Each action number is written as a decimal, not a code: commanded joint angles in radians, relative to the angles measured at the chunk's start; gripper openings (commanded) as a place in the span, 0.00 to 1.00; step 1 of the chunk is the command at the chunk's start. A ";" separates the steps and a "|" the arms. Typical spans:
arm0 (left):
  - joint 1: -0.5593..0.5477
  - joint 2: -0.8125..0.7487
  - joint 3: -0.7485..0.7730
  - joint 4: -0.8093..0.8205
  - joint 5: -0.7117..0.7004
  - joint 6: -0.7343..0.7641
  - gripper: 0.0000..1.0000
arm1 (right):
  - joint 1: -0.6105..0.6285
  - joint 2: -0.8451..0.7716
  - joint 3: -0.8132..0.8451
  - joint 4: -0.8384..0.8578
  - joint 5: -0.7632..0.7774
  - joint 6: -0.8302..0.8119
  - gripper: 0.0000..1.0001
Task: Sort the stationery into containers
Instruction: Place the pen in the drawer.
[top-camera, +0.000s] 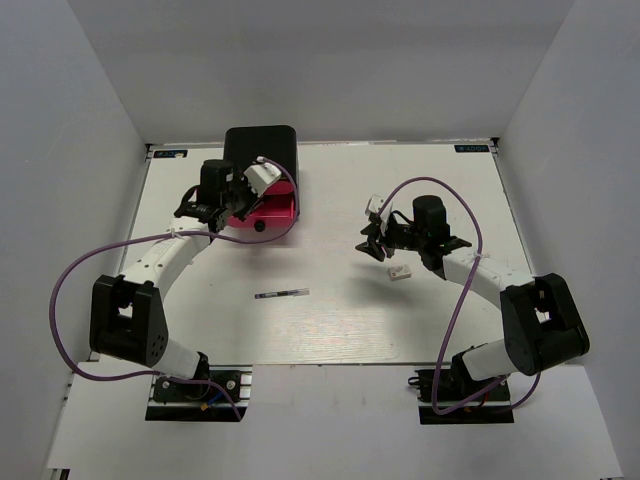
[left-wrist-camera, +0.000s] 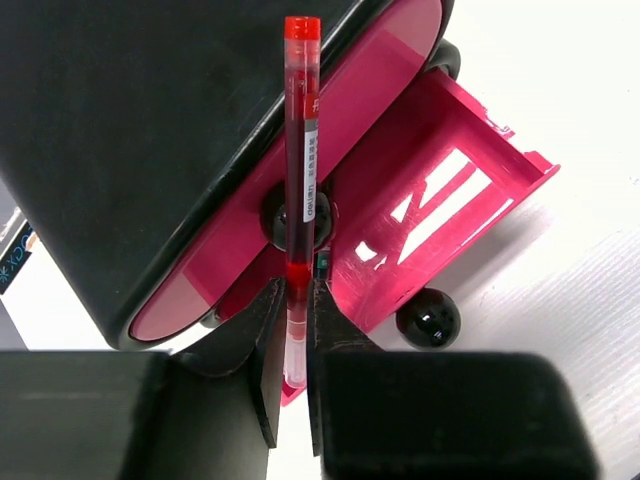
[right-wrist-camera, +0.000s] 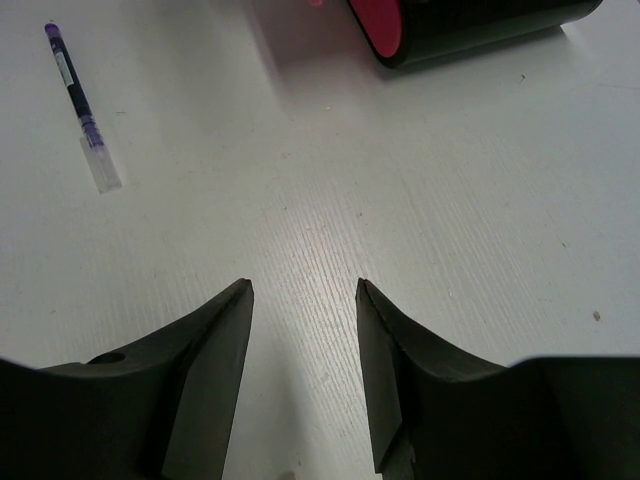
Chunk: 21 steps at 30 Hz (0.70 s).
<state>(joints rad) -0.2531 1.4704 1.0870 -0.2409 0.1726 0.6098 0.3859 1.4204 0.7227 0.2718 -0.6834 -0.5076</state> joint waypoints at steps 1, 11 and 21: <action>0.008 -0.025 -0.010 0.011 0.017 0.030 0.19 | -0.004 -0.017 0.007 0.037 -0.021 -0.009 0.52; 0.008 -0.080 -0.068 0.017 0.079 0.117 0.09 | -0.002 -0.015 0.001 0.040 -0.019 -0.009 0.52; 0.008 -0.047 -0.055 0.018 0.061 0.137 0.29 | -0.002 -0.018 -0.003 0.040 -0.018 -0.008 0.52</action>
<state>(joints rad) -0.2504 1.4410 1.0088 -0.2245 0.2218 0.7319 0.3859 1.4204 0.7227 0.2722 -0.6842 -0.5076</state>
